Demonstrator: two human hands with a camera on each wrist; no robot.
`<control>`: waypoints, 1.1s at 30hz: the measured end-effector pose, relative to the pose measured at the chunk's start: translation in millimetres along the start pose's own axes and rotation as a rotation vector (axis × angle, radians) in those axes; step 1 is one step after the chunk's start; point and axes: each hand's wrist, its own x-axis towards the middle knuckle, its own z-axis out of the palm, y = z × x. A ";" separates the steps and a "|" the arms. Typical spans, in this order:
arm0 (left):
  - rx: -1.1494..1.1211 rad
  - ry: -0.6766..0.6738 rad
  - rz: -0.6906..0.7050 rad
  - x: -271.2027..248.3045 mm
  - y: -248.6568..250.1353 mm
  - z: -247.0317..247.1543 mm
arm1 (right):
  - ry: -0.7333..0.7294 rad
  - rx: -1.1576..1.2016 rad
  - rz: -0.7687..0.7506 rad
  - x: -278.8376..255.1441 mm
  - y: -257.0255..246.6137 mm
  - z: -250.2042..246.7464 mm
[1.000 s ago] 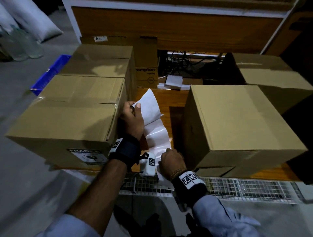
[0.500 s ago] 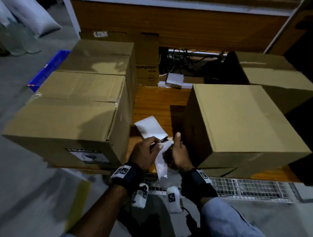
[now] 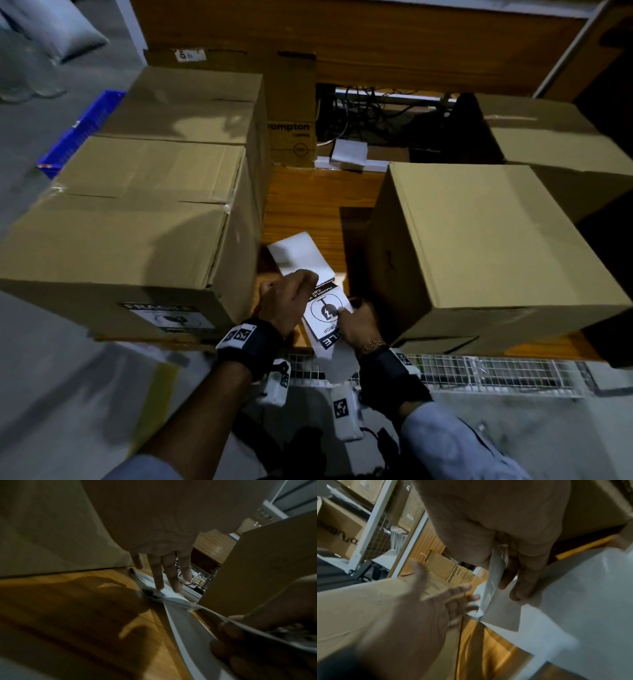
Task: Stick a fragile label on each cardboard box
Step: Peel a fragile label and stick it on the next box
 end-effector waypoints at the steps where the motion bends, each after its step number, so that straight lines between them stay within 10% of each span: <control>1: 0.042 0.023 0.031 8.4 -1.3 2.8 | -0.006 -0.026 0.005 -0.6 2.4 -1.8; 7: 0.765 -0.265 0.013 21.7 -5.1 20.6 | 0.018 -0.039 0.016 -2.2 6.7 5.2; 33: 0.771 -0.082 -0.024 32.9 -12.6 23.8 | 0.127 -0.086 0.022 -29.3 5.6 0.8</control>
